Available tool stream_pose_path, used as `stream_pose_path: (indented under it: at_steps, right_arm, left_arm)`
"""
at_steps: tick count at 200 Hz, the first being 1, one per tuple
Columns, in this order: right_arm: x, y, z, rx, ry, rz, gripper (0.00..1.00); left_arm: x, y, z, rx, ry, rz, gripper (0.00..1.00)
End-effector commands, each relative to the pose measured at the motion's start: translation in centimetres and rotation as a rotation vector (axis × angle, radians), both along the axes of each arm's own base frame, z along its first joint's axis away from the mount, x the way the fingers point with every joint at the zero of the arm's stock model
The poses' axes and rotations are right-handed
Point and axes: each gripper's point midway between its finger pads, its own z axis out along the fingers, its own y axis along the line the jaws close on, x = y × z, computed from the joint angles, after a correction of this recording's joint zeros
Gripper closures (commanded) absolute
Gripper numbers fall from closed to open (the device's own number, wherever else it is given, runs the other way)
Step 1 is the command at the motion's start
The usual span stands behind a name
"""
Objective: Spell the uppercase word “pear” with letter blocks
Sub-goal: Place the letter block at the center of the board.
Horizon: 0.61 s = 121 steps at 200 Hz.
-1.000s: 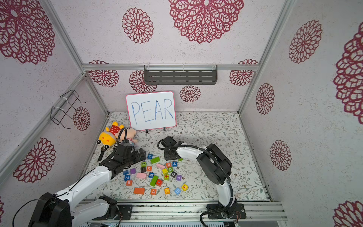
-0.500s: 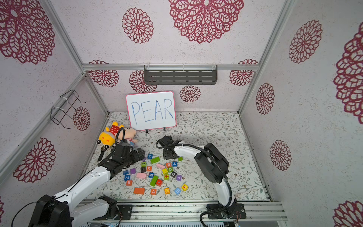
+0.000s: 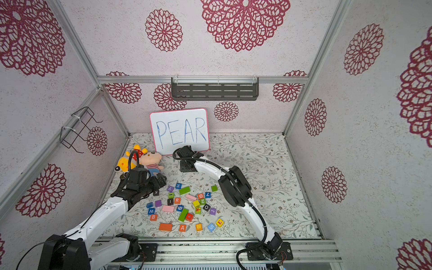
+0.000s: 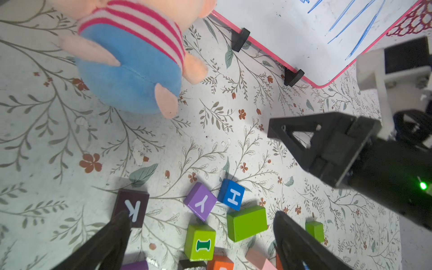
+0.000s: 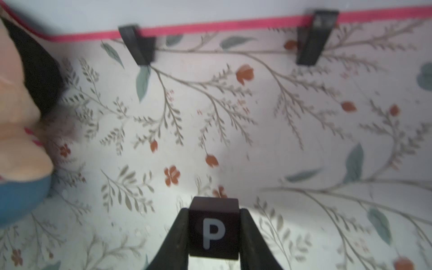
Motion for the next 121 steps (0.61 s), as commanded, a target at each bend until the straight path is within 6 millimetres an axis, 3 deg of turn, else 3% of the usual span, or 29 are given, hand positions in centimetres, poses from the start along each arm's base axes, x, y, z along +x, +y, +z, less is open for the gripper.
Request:
stream_pose_path:
  at_steps: [1,37,121]
  right_arm:
    - [1.8,0.5,1.8,0.025,-0.022,-0.023,0.7]
    - [3.7,2.1,1.9,0.105,-0.051,-0.047,0.71]
    - [4.6,3.2,0.5,0.167,-0.054,-0.068,0.7]
  left_arm:
    - [0.9,-0.2,1.0,-0.008,-0.024,-0.012,0.02]
    - [1.0,-0.2,0.5,-0.003,-0.01,-0.019,0.02]
    - [0.9,-0.3,0.3,-0.016,-0.001,-0.013,0.02]
